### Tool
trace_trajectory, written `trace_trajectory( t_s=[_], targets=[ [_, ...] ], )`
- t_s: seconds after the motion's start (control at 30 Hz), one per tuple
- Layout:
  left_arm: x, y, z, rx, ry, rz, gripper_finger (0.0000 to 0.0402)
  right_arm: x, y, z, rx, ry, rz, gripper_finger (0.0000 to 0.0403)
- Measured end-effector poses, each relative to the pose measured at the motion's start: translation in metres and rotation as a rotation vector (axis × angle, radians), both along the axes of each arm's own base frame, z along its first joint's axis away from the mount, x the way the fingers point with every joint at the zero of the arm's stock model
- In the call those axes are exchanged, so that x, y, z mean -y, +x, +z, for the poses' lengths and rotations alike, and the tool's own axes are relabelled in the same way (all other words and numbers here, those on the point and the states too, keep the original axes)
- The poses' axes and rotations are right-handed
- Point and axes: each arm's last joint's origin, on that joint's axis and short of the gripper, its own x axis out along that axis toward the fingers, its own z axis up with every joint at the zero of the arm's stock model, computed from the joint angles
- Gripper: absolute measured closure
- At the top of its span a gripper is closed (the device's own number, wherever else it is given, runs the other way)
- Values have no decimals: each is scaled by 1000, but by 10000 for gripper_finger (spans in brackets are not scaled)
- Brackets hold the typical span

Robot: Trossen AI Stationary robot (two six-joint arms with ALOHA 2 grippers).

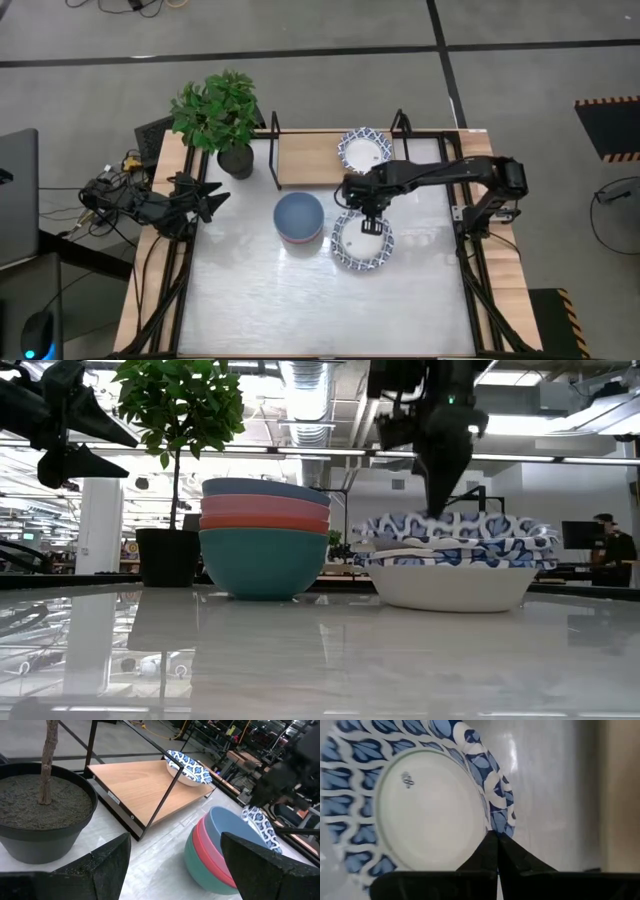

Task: Place and stack bowls onto a shelf
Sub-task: Stack the blue patterned bowl on top of the blue patterned bowl on the shelf

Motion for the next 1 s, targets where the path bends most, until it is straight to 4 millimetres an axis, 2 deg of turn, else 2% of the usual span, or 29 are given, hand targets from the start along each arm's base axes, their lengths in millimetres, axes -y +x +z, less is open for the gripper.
trace_trajectory(
  t_s=[0.4,0.47,0.63,0.83,1.0],
  targets=[
    [0,0,-1,-6,3,0,109,25,-34,52,173,17,-129,384],
    [0,0,-1,-9,4,-1,109,32,-40,58,198,-1,-202,384],
    [0,0,-1,-9,4,0,109,61,-56,75,318,-10,-448,384],
    [0,0,-1,-11,6,1,109,95,-68,95,519,-57,-574,384],
    [0,-1,-1,-12,11,13,109,131,-78,110,576,-110,-685,384]
  ],
)
